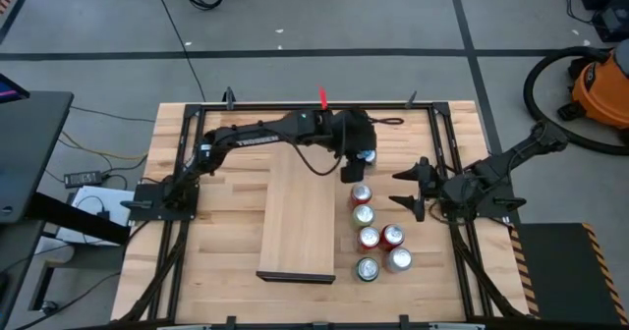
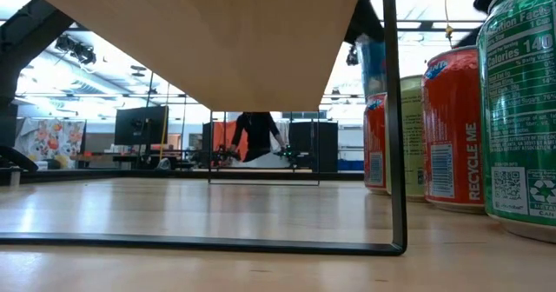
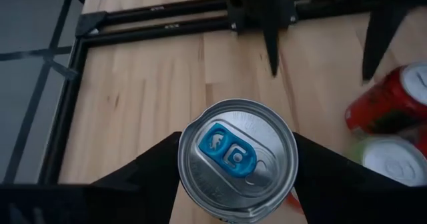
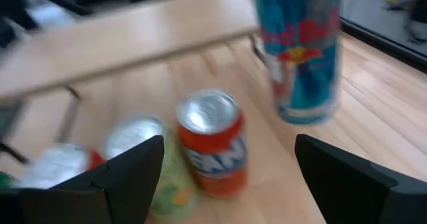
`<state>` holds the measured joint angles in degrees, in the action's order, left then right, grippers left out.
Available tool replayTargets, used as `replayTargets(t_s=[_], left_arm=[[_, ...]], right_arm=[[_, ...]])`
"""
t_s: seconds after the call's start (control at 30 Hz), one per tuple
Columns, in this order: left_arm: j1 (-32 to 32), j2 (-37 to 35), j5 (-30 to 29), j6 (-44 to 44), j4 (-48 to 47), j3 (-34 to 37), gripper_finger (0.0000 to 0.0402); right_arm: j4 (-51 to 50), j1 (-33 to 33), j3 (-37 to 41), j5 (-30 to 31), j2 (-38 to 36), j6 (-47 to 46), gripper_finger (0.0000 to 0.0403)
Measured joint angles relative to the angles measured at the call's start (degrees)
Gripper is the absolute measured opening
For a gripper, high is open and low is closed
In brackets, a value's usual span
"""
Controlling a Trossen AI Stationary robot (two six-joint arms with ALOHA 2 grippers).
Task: Place canned beverage on shelf
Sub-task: Put the blue soda can on the shelf
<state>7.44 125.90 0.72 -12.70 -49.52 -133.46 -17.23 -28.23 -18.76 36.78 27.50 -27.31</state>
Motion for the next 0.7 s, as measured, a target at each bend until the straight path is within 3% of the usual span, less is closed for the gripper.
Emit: replayTargets(t_s=[0.3, 0.7], left_arm=[[-0.88, -7.72, 0.05, -0.25, -6.45, -0.51, 0.0248], [-0.83, -12.61, 0.56, 3.70, -34.36, -0.12, 0.0249]], right_arm=[[-0.13, -2.09, 0.00, 2.32, 0.00, 0.92, 0.0348], [-0.38, -2.10, 0.02, 2.36, 1.24, 0.50, 0.0348]])
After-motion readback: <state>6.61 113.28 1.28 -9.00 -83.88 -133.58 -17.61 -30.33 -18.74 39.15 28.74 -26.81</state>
